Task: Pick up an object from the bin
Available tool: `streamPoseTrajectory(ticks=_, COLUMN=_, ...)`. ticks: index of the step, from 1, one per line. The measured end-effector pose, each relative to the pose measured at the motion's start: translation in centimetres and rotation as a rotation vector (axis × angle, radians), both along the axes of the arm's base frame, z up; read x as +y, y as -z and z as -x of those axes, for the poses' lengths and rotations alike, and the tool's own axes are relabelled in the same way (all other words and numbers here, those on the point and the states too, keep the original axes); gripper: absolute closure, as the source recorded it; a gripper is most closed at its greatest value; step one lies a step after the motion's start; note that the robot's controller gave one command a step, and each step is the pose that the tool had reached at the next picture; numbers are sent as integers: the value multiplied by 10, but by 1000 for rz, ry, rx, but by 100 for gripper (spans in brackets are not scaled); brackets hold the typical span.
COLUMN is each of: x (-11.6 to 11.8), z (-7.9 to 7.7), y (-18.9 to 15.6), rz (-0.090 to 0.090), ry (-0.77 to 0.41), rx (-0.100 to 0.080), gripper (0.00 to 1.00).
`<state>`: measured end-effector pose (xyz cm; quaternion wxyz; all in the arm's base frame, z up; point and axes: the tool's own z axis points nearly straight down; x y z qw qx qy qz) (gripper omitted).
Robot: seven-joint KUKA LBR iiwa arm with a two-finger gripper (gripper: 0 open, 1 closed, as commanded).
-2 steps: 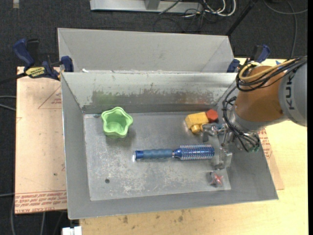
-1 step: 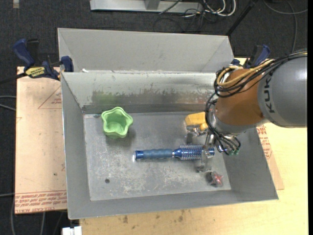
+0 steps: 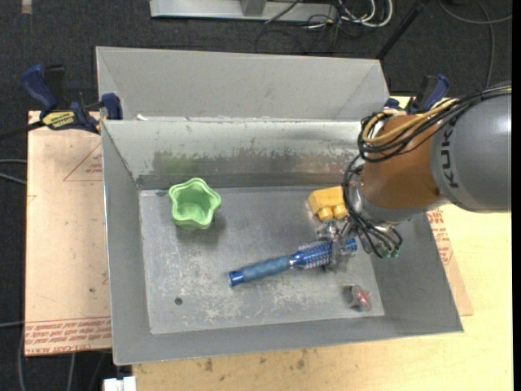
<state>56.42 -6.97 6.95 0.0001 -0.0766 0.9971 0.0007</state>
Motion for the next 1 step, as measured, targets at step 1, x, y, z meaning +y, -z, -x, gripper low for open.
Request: streamPoseTrajectory(ticks=1, x=1, z=15, y=-87, rz=2, ry=-71, rx=-8, gripper=100)
